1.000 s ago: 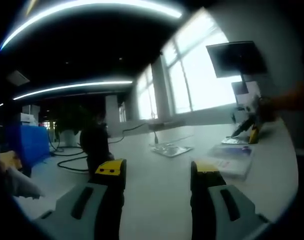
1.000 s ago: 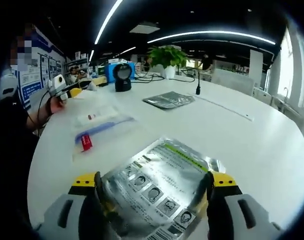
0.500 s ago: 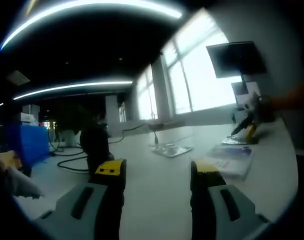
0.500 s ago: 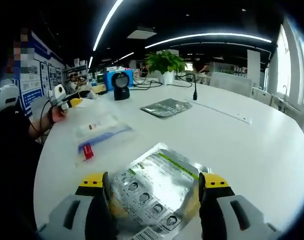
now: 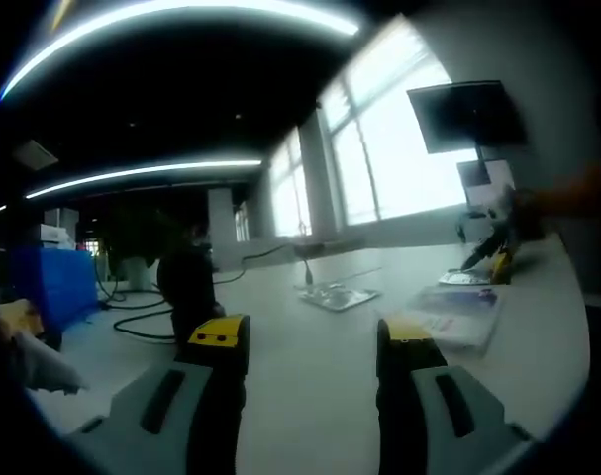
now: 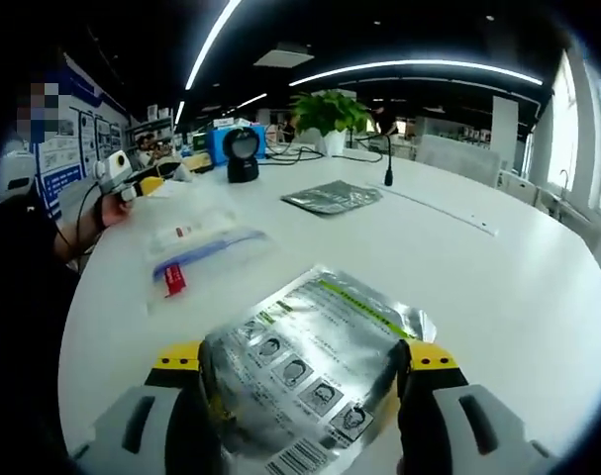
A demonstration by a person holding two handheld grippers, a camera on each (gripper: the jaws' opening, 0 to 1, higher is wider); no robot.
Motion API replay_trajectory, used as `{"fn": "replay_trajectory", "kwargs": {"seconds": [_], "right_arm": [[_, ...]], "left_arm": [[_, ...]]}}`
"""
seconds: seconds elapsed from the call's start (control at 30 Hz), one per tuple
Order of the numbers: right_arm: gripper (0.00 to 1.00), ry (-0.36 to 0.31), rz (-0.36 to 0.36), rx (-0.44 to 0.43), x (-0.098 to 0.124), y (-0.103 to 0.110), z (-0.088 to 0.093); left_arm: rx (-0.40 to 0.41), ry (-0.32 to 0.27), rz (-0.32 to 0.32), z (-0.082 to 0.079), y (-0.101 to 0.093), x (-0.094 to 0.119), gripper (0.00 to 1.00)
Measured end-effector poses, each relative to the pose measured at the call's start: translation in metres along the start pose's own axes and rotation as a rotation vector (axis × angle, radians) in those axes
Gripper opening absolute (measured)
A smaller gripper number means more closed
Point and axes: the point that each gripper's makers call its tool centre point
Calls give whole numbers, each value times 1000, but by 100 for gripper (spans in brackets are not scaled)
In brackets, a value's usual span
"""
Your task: Clip sheet goods on table flip sheet goods clip sheet goods scan sheet goods put sheet goods back to table
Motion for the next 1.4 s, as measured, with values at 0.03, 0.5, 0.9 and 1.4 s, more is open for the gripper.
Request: {"fn": "replay_trajectory", "kwargs": {"seconds": [0.03, 0.5, 0.9, 1.4], "right_arm": [[72, -3, 14, -6, 0, 0, 0], [65, 3, 126, -73, -3, -14, -9], [34, -38, 237, -49, 1, -67, -36], [19, -34, 211, -139, -2, -74, -34]], "left_arm": [[2, -2, 0, 0, 0, 0, 44], [5, -4, 7, -1, -1, 0, 44], [6, 5, 1, -1, -6, 1, 44], [5, 7, 0, 0, -5, 1, 44]]}}
Point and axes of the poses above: the point that each gripper's makers call its tool centre point, and the gripper's own axes: x roughly backward along the fingers, y roughly to its left, z roughly out of its underside, and after that the axes turned 4 degrees about z, right-handed
